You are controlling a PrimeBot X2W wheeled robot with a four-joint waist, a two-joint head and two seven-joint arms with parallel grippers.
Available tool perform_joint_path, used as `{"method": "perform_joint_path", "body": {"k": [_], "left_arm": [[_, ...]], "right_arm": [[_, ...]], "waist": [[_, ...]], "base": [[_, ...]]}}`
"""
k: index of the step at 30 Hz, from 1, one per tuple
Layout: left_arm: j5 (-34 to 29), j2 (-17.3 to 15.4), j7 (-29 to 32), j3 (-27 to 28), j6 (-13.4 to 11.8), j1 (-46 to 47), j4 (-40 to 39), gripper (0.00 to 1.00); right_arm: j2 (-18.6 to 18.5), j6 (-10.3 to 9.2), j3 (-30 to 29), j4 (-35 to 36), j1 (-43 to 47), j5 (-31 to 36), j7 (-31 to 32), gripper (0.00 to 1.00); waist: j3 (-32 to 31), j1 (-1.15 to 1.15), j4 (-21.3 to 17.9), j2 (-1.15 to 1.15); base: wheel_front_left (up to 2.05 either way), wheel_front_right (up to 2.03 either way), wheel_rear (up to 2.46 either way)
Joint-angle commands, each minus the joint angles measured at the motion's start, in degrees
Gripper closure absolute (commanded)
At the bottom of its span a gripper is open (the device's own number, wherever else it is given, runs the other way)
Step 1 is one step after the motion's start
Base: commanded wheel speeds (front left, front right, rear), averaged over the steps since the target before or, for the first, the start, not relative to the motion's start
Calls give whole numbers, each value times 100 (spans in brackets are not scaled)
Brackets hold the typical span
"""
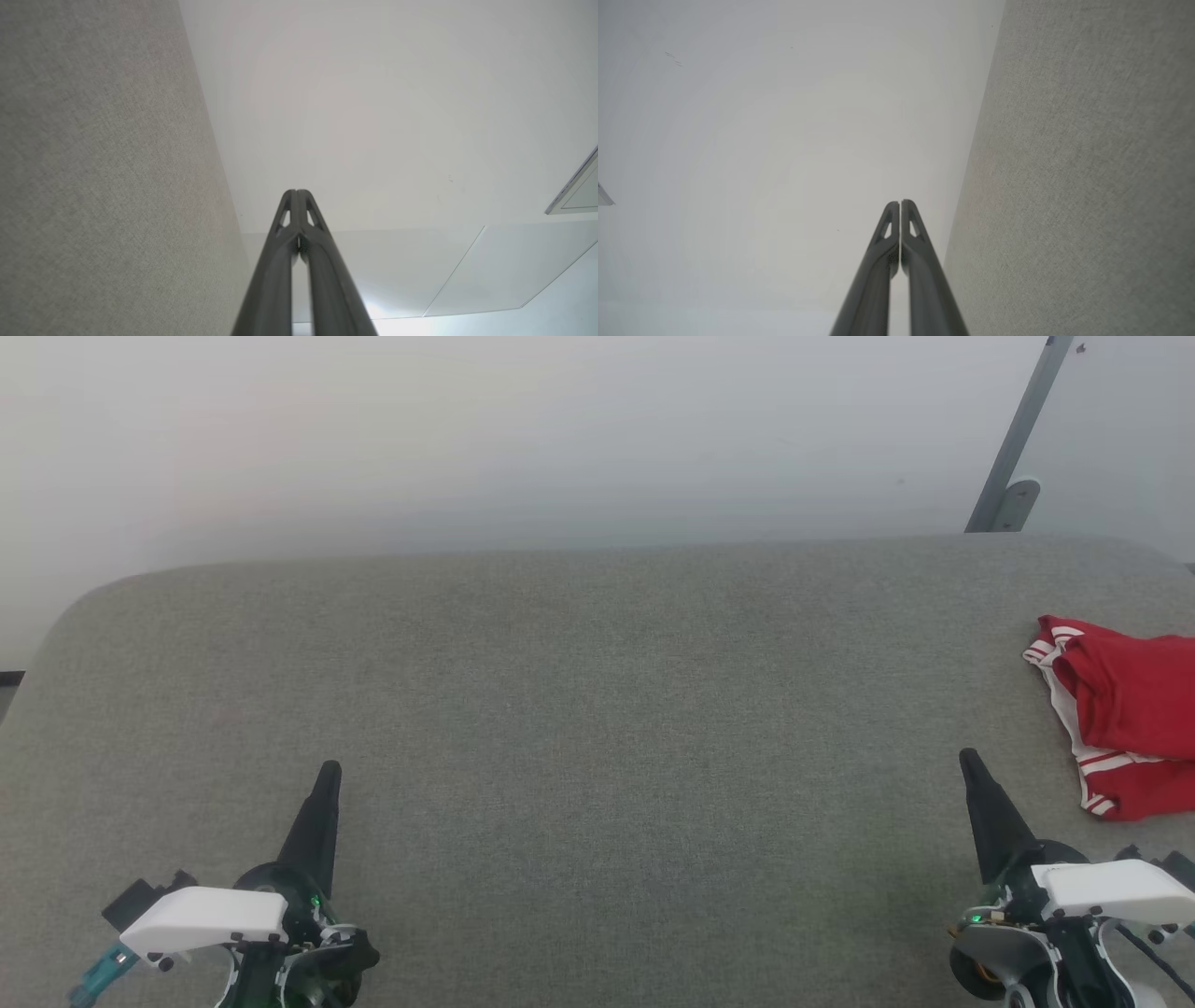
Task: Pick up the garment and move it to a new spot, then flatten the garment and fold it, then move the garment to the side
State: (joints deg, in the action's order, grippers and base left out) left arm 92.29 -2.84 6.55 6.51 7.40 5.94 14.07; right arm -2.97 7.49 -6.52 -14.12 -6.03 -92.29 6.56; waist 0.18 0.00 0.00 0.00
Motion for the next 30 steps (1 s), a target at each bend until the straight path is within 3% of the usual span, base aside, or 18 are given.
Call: {"method": "perform_joint_path", "body": {"k": [1,30], "left_arm": [[20,10,19,10,16,67,1,100],[21,10,18,8,17,67,0,100]], "right_arm": [[20,0,-7,25,-38,-23,17,100],[20,0,-6,25,-38,-24,16,100]], "waist": [[0,0,0,0],[0,0,0,0]], "base": [[0,0,0],[0,0,0]]}}
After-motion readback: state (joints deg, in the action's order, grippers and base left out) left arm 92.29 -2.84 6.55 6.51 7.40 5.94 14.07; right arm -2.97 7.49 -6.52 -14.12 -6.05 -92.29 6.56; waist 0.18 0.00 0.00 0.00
